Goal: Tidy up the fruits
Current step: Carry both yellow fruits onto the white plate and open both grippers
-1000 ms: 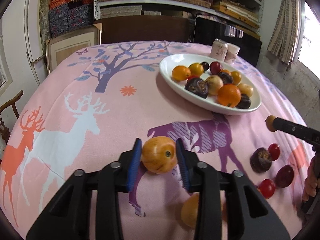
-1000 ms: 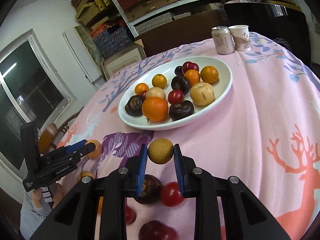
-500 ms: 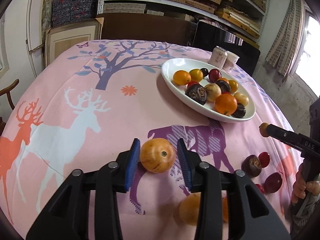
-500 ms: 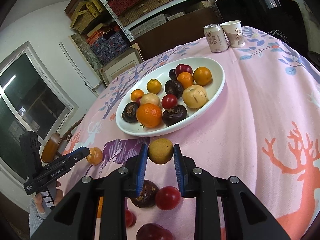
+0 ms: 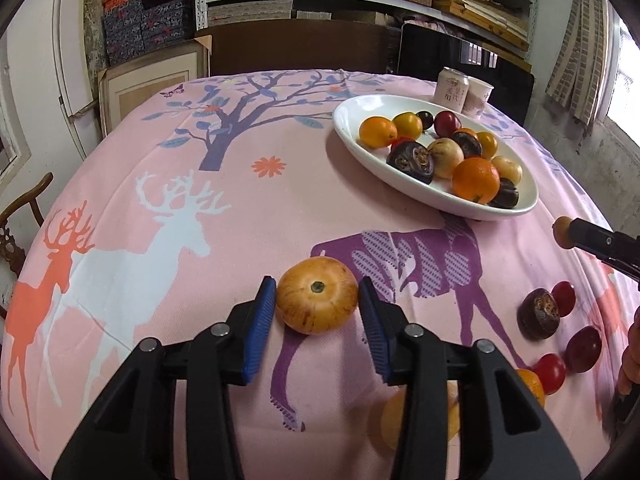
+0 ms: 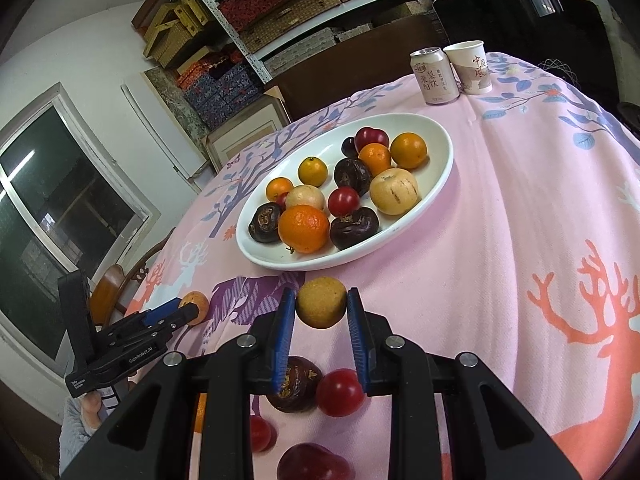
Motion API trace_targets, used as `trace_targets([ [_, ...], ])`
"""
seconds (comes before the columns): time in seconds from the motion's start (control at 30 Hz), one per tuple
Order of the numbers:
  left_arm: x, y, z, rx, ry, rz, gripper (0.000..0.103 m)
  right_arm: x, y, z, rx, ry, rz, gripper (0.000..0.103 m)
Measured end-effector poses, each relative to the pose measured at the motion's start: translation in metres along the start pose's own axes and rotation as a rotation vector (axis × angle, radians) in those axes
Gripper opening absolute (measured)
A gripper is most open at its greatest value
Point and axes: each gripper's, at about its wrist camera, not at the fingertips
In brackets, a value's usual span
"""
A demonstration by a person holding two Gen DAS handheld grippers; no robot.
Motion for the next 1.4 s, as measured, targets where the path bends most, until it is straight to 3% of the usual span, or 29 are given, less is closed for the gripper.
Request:
trace_targets([
  [0.2,-0.002,-0.016,0.017,0.021,0.088,0.072,0.040,0.000,0.002,-0.001,-0.005,-0.005,-0.007,0.027],
  [0.43,-0.006,-0.009,0.013,-0.010,0.078,0.024,0.039,0.000,0.005,-0.002,-0.012,-0.015,-0.019,0.027],
  [0.5,-0.015,-0.004,0.010,0.011,0.080,0.010,0.039,-0.002,0.006,-0.001,-0.012,-0.018,-0.026,0.027],
  [0.6,-0.040,0.006,-0.003,0.031,0.054,-0.033,0.039,-0.016,0.007,0.007,0.000,0.014,-0.029,0.027],
  [0.77,-0.099,0.003,-0.033,0.090,0.039,-0.094,0.039,-0.065,0.004,0.023,0.057,0.091,-0.054,0.027],
  [0.9,-0.130,-0.024,-0.055,0.119,0.048,-0.076,0.040,-0.095,-0.016,0.021,0.077,0.101,-0.048,0.027],
  [1.03,-0.141,-0.055,-0.071,0.139,0.042,-0.027,0.040,-0.105,-0.041,0.004,0.099,0.081,-0.034,0.028],
  [1.07,-0.141,-0.059,-0.072,0.144,0.039,-0.016,0.040,-0.106,-0.047,-0.006,0.082,0.049,-0.030,0.039],
  [1.1,-0.141,-0.065,-0.073,0.152,0.038,-0.005,0.045,-0.105,-0.050,-0.012,0.078,0.027,-0.027,0.063],
  [1.13,-0.139,-0.068,-0.073,0.161,0.039,0.003,0.053,-0.104,-0.051,-0.018,0.079,0.012,-0.027,0.069],
  [1.17,-0.137,-0.068,-0.071,0.159,0.043,-0.002,0.069,-0.103,-0.051,-0.023,0.086,0.004,-0.023,0.069],
  [1.33,-0.135,-0.051,-0.059,0.179,0.074,-0.046,0.072,-0.100,-0.034,-0.035,0.029,-0.060,-0.073,0.069],
  [1.4,-0.130,-0.041,-0.055,0.167,0.084,-0.066,0.089,-0.096,-0.029,-0.036,0.026,-0.066,-0.088,0.071],
])
Point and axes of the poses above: each gripper's, at about its wrist camera, not at the fingertips, and y roughly against the way its jaws point, z to its left, x to its underside, and after that the axes turned 6 degrees about -x, right-handed
